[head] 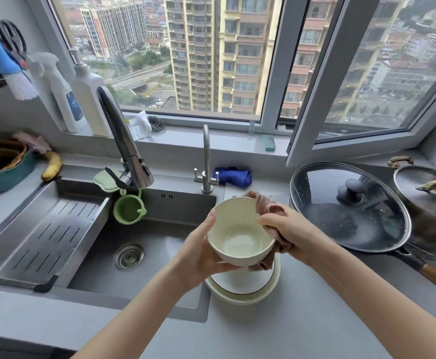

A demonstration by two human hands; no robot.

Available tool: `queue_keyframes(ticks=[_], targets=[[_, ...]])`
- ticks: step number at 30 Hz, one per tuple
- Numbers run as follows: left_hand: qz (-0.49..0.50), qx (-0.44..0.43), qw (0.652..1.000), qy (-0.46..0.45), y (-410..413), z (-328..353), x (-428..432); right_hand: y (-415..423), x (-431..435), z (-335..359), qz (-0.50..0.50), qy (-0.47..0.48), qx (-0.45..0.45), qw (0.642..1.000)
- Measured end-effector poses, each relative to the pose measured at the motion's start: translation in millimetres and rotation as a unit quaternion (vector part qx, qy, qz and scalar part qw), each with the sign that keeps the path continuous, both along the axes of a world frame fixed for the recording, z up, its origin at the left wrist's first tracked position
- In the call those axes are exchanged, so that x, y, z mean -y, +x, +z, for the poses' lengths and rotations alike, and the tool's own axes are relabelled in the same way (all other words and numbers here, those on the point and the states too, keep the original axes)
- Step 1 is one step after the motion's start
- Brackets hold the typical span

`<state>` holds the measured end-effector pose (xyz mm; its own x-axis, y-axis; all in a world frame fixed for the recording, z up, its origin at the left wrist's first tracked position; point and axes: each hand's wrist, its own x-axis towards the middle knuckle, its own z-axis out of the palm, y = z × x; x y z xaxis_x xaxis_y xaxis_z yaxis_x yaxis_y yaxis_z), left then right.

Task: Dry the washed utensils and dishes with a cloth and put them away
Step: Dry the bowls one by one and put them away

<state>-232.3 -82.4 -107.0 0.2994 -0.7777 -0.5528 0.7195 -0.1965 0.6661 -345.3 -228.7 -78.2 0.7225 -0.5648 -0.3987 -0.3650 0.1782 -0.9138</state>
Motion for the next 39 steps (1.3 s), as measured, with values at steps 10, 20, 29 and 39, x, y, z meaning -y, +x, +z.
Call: queue_keyframes(ticks=[10,20,29,39], targets=[[-0.005,0.001,0.994,0.106,6.5,-18.1,-12.4,-10.2,-16.7,78.4,0.210,-0.495,-0.167,0.827],[-0.050,0.135,0.982,0.124,-1.4,-30.1,-23.3,4.9,-72.8,-29.2,0.201,-0.485,-0.061,0.849],[-0.187,0.141,0.957,0.170,8.7,-54.4,-61.4,4.8,-89.8,-25.4,0.601,-0.364,-0.123,0.701],[-0.214,0.176,0.945,0.174,5.8,-56.9,-74.3,-13.0,-113.9,-66.5,0.511,-0.604,-0.108,0.602]])
